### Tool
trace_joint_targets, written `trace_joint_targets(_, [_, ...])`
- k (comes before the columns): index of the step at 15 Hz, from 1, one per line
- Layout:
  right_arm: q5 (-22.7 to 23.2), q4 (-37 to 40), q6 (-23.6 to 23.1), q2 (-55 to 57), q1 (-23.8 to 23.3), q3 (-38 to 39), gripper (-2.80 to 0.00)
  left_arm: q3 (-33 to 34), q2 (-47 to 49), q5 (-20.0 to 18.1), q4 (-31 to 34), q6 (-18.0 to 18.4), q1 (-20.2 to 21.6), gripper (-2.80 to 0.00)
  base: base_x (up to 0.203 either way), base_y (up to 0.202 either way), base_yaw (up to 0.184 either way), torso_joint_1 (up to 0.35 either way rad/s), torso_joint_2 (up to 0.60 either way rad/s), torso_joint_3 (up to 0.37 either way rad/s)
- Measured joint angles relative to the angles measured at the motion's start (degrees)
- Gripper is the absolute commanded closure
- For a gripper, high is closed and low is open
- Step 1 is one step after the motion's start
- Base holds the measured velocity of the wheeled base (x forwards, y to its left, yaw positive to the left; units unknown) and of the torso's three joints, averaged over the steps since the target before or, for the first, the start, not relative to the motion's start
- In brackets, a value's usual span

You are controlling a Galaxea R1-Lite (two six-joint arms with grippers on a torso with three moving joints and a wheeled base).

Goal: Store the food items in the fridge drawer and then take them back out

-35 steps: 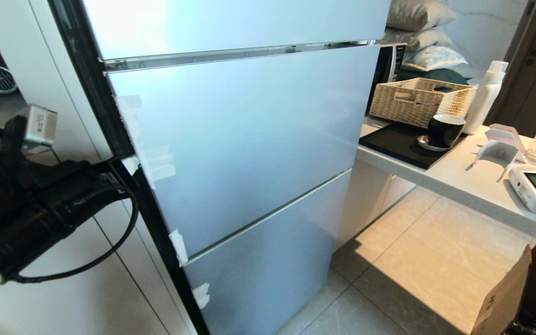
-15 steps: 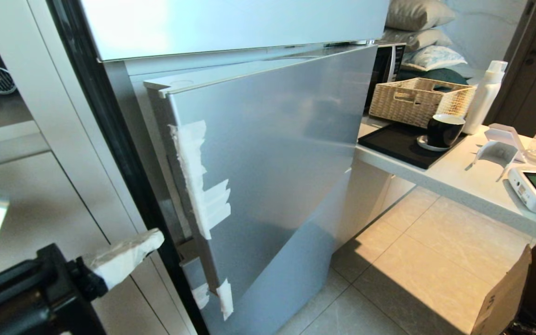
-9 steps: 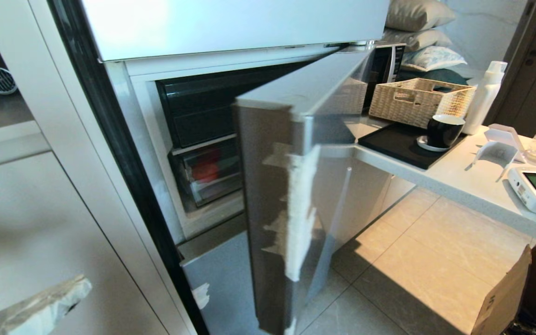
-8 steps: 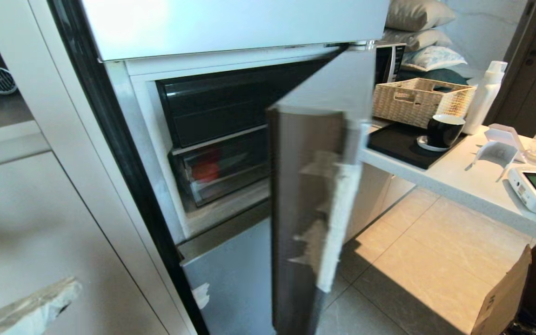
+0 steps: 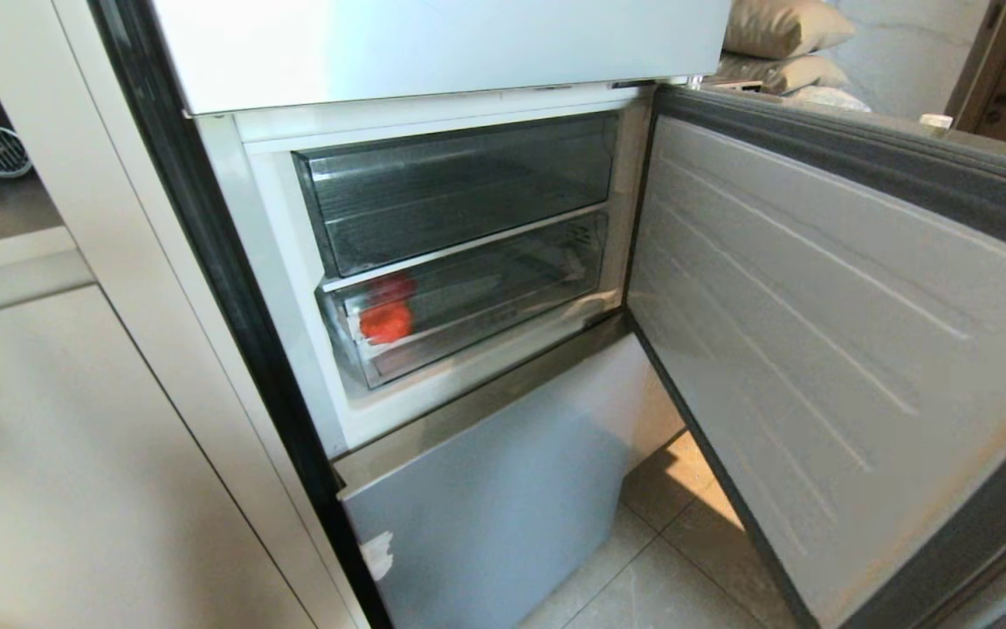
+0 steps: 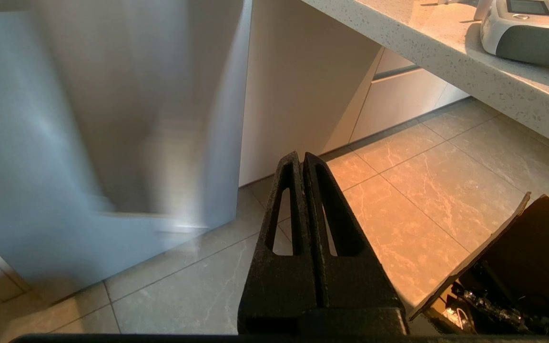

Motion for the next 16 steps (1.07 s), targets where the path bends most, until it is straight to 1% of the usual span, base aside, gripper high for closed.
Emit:
trace_joint_targets(1, [0.0, 0.0, 0.0, 0.0, 0.0, 0.0, 0.00, 1.6, -1.8, -1.2, 0.1, 0.4, 4.4, 0.00, 0.000, 0.000, 0.000, 0.000, 0.00, 0.000])
trace_joint_targets(2, [0.0, 0.0, 0.0, 0.0, 0.0, 0.0, 0.00, 4.0, -3.5, -3.2, 0.5, 0.9, 6.8, 0.00, 0.000, 0.000, 0.000, 0.000, 0.00, 0.000])
trace_joint_targets(4, [0.0, 0.0, 0.0, 0.0, 0.0, 0.0, 0.00, 9.6, -6.3, -8.1, 2.8, 2.1, 8.8, 0.00, 0.000, 0.000, 0.000, 0.000, 0.00, 0.000])
trace_joint_targets(5, [0.0, 0.0, 0.0, 0.0, 0.0, 0.0, 0.00, 12.6, -7.5, -10.3, 4.7, 3.4, 9.2, 0.00, 0.000, 0.000, 0.000, 0.000, 0.00, 0.000])
trace_joint_targets(7, [0.0, 0.0, 0.0, 0.0, 0.0, 0.0, 0.00, 18.1, -10.0, -13.2, 8.6, 7.2, 9.4, 0.00, 0.000, 0.000, 0.000, 0.000, 0.00, 0.000])
trace_joint_targets(9, [0.0, 0.0, 0.0, 0.0, 0.0, 0.0, 0.00, 20.2, -15.7, -16.3, 13.4, 9.7, 9.3, 0.00, 0.000, 0.000, 0.000, 0.000, 0.00, 0.000])
trace_joint_targets(11, [0.0, 0.0, 0.3, 0.0, 0.0, 0.0, 0.00, 20.6, -24.1, -19.5, 17.9, 11.5, 9.2, 0.00, 0.000, 0.000, 0.000, 0.000, 0.00, 0.000])
trace_joint_targets(13, [0.0, -0.1, 0.7, 0.0, 0.0, 0.0, 0.00, 20.9, -31.1, -20.8, 20.1, 11.7, 9.0, 0.00, 0.000, 0.000, 0.000, 0.000, 0.00, 0.000])
trace_joint_targets(14, [0.0, -0.1, 0.6, 0.0, 0.0, 0.0, 0.00, 21.0, -33.2, -20.8, 20.7, 11.0, 8.9, 0.00, 0.000, 0.000, 0.000, 0.000, 0.00, 0.000])
trace_joint_targets(16, [0.0, 0.0, 0.7, 0.0, 0.0, 0.0, 0.00, 21.2, -35.3, -20.0, 20.7, 8.4, 8.9, 0.00, 0.000, 0.000, 0.000, 0.000, 0.00, 0.000])
